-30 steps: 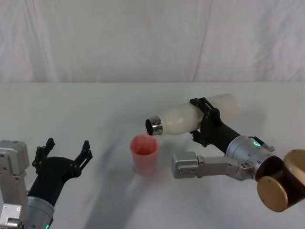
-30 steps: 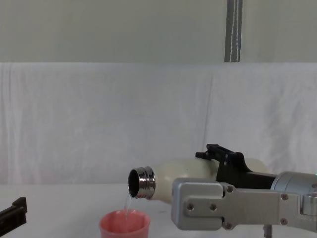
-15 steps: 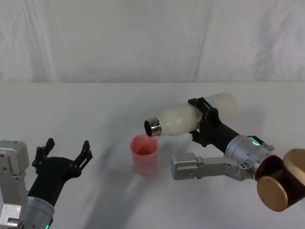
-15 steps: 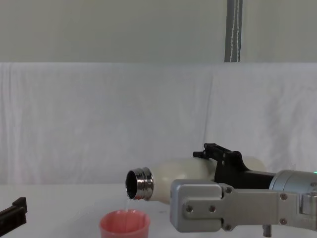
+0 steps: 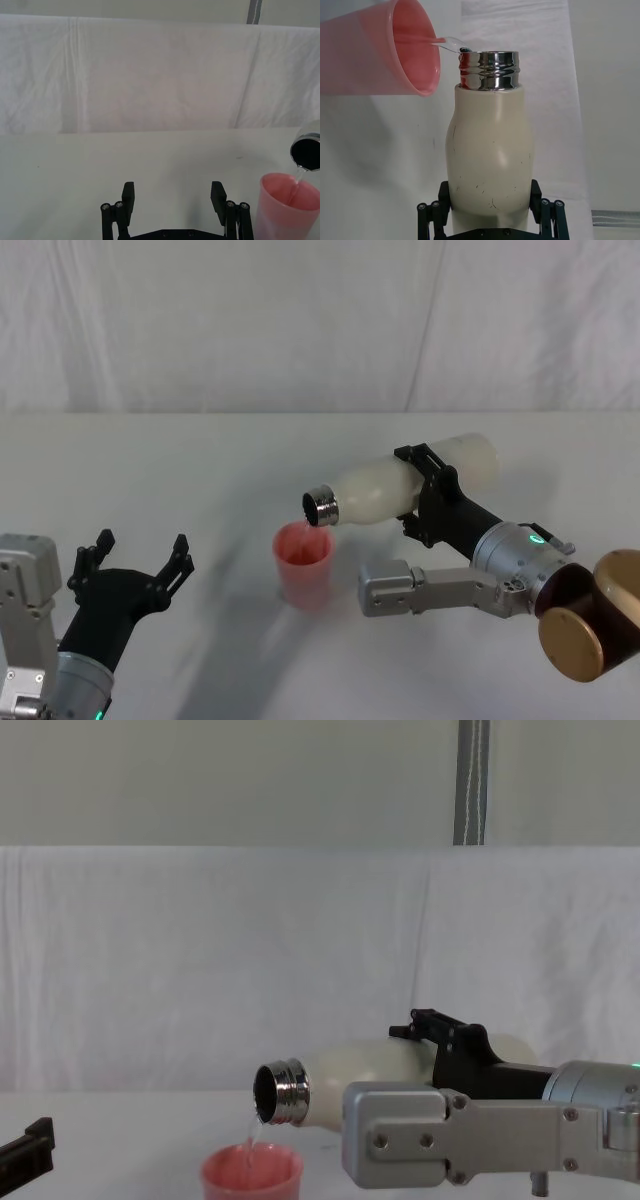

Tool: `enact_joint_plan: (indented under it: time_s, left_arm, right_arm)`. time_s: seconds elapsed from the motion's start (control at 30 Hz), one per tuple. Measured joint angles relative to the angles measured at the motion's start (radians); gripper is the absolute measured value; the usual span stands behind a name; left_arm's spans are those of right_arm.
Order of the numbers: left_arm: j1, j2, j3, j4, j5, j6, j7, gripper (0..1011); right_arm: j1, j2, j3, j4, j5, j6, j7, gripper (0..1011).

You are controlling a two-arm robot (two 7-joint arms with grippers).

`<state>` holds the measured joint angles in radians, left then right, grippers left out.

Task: Grasp the thermos with one hand and pour water into the cup lid.

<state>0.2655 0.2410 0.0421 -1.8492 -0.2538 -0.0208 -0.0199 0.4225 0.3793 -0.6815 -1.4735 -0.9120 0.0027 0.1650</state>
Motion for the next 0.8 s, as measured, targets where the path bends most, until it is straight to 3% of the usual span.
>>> enact_joint_plan:
  time_s: [0.8]
  left_arm:
    - [0.0,0.0,0.0,0.0,0.0,0.0,0.0,1001]
  right_arm:
    - [0.008,0.001,-0.003,-0.001,-0.004,0.004,0.005,951]
